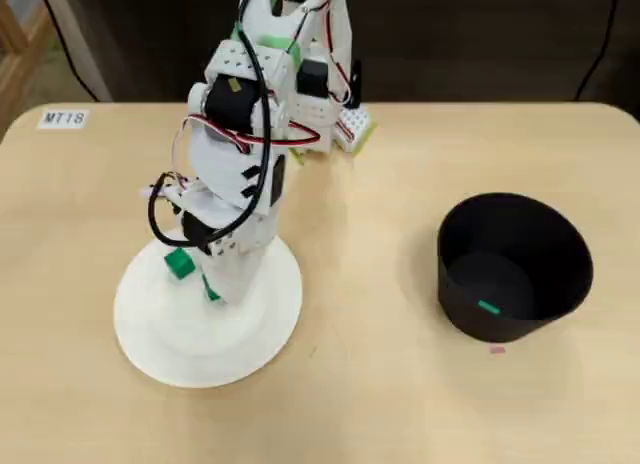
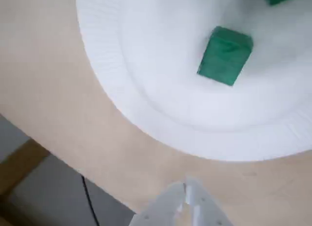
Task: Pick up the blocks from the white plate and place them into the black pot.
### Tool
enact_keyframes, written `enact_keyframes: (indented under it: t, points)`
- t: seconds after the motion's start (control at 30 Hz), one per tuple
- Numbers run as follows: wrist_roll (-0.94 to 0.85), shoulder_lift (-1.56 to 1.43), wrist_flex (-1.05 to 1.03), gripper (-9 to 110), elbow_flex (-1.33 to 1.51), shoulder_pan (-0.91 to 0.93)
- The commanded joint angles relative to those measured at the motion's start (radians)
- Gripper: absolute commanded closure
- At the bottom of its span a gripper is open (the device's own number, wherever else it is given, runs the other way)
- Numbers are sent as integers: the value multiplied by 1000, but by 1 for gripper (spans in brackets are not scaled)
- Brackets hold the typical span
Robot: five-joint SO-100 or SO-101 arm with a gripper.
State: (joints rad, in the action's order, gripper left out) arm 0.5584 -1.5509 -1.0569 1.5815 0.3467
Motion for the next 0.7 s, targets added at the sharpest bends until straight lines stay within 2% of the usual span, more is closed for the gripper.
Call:
enact_keyframes:
  t: [0.0, 0.17, 0.43, 0.47, 0.57, 0.67]
  points:
    - [71, 0, -6, 104, -15, 31]
    - [91, 31, 11, 104, -15, 94]
    - [15, 71, 2, 104, -17, 163]
    - [6, 69, -12, 102, -20, 166]
    - [-48, 78, -110, 88, -60, 164]
    - [-78, 95, -219, 82, -110, 153]
